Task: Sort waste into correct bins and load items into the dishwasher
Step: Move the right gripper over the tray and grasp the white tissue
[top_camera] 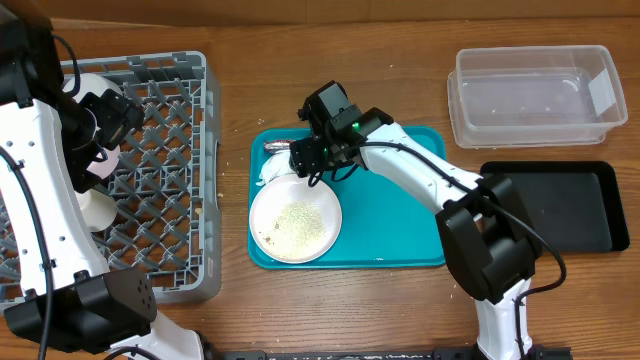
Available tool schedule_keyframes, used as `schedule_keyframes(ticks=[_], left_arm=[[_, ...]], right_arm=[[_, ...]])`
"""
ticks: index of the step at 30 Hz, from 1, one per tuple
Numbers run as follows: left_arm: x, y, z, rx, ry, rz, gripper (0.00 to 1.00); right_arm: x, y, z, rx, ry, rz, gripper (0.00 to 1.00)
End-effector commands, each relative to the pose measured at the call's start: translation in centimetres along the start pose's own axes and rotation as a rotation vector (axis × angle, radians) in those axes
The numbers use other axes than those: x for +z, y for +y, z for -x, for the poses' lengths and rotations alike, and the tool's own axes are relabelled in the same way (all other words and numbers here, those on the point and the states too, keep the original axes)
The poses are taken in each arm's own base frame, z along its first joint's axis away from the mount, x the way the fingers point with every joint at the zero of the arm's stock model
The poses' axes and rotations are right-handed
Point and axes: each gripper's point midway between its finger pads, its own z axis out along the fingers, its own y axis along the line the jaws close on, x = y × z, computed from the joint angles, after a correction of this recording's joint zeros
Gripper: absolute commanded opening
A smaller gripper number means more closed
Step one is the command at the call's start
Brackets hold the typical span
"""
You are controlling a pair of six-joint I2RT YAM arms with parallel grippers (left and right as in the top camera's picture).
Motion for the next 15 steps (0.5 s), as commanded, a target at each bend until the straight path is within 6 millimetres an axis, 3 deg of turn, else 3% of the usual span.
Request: schedule_keyframes(ticks=[1,13,15], left_arm=[[-0.2,0.0,-0.1,0.002,-0.005,-0.003,1.00],[-0.2,0.0,0.0,0.002,-0.005,-0.003,1.00],[-0.2,0.0,0.0,0.002,-0.005,-0.003,1.00]], right_arm=[[0.0,-0.7,1.7,0.001,-0.058,-0.056,0.66],[4.1,0.3,-0.2,-0.011,-0.006,-0.052,0.63],[4.4,0.5,-0.4,-0.015,-0.002,-0.051,0.56]])
